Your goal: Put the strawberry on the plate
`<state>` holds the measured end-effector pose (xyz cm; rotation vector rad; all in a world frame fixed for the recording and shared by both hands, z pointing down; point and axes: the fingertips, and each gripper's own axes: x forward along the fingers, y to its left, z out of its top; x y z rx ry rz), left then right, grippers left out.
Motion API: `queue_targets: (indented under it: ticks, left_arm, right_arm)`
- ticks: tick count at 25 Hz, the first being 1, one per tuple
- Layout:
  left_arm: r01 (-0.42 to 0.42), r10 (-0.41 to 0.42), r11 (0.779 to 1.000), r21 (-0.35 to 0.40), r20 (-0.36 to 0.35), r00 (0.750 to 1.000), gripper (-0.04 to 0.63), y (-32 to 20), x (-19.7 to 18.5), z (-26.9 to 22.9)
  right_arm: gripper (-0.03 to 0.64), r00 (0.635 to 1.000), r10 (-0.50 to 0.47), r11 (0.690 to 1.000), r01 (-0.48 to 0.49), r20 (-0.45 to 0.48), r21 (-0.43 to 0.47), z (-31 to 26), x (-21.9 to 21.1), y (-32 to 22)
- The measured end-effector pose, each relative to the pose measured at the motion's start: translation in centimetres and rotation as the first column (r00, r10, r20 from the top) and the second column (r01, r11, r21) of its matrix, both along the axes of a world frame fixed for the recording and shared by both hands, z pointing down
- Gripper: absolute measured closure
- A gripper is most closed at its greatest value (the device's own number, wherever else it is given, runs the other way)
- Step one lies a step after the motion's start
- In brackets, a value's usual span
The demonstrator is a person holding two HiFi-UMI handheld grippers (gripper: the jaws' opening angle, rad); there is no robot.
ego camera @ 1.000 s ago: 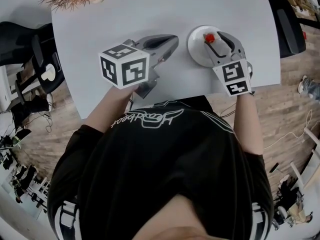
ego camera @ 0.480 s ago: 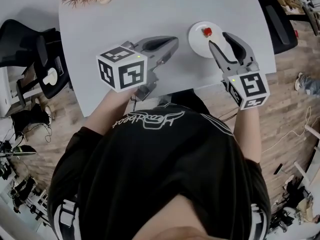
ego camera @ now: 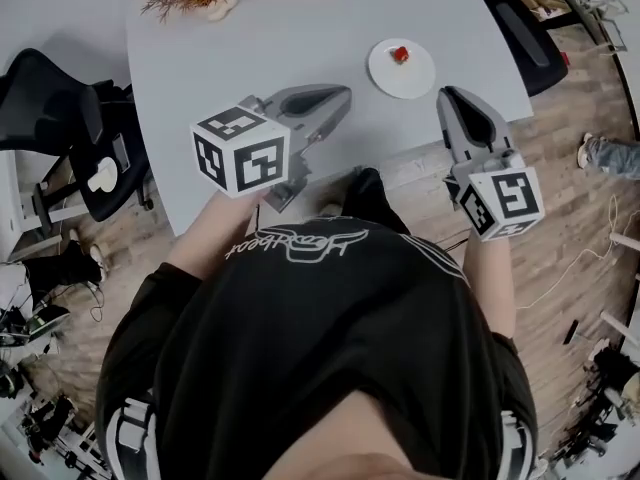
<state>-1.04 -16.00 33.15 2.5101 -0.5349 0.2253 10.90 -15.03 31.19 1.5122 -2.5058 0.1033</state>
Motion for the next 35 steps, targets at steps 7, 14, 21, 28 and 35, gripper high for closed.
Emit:
queue_targets:
  ticks: [7,14,21,28,35]
  left_arm:
    - [-0.039,0.040,0.998,0.052,-0.015,0.999,0.589,3.9,-0.7,-2.3]
    - [-0.066,0.067,0.996,0.062,-0.019,0.998,0.589,6.1,-1.2,-3.2]
    - [-0.092,0.093,0.994,0.060,-0.024,0.995,0.589,6.7,-0.6,-2.7]
    - [-0.110,0.112,0.992,0.054,-0.028,0.993,0.589,7.0,-0.6,-2.3]
    - [-0.124,0.126,0.991,0.051,-0.038,0.991,0.589,7.1,-0.1,-2.0]
  right_arm:
    - [0.607,0.996,-0.044,0.999,0.044,0.077,-0.004,-1.4,-2.8,5.7]
    - [0.609,0.985,-0.029,0.997,0.040,0.170,-0.063,-1.1,-3.5,7.8]
    - [0.609,0.988,-0.006,0.995,0.021,0.152,-0.097,0.5,-3.7,8.6]
    - [0.609,0.987,0.020,0.994,-0.003,0.158,-0.106,1.1,-3.9,8.9]
    - [0.609,0.987,0.046,0.993,-0.028,0.151,-0.117,1.6,-3.2,9.3]
